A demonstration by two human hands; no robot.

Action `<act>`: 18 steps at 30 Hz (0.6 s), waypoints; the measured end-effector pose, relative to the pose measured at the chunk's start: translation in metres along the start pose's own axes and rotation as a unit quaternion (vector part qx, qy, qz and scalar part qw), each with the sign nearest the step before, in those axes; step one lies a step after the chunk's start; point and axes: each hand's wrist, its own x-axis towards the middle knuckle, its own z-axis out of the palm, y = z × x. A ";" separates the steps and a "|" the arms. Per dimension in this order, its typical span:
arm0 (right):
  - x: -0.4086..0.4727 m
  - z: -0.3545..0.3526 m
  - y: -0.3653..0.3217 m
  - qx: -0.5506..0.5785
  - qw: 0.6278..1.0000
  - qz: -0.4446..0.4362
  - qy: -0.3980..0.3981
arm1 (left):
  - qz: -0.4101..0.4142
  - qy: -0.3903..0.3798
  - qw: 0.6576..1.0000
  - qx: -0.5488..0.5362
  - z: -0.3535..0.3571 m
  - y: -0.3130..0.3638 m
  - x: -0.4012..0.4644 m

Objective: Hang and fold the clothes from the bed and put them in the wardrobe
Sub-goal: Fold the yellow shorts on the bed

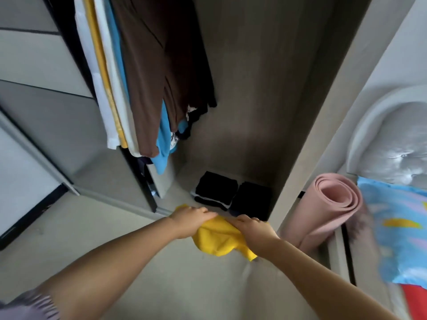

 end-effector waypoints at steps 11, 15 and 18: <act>0.157 -0.014 0.011 -0.010 1.000 -0.020 0.012 | -0.006 -0.004 1.000 -0.017 0.029 -0.124 0.098; 0.234 0.006 0.036 -0.008 1.000 -0.006 -0.021 | 0.003 -0.031 0.999 -0.007 0.058 -0.163 0.169; 0.298 0.031 0.059 -0.050 0.998 -0.002 -0.037 | 0.018 -0.049 0.999 0.003 0.084 -0.197 0.229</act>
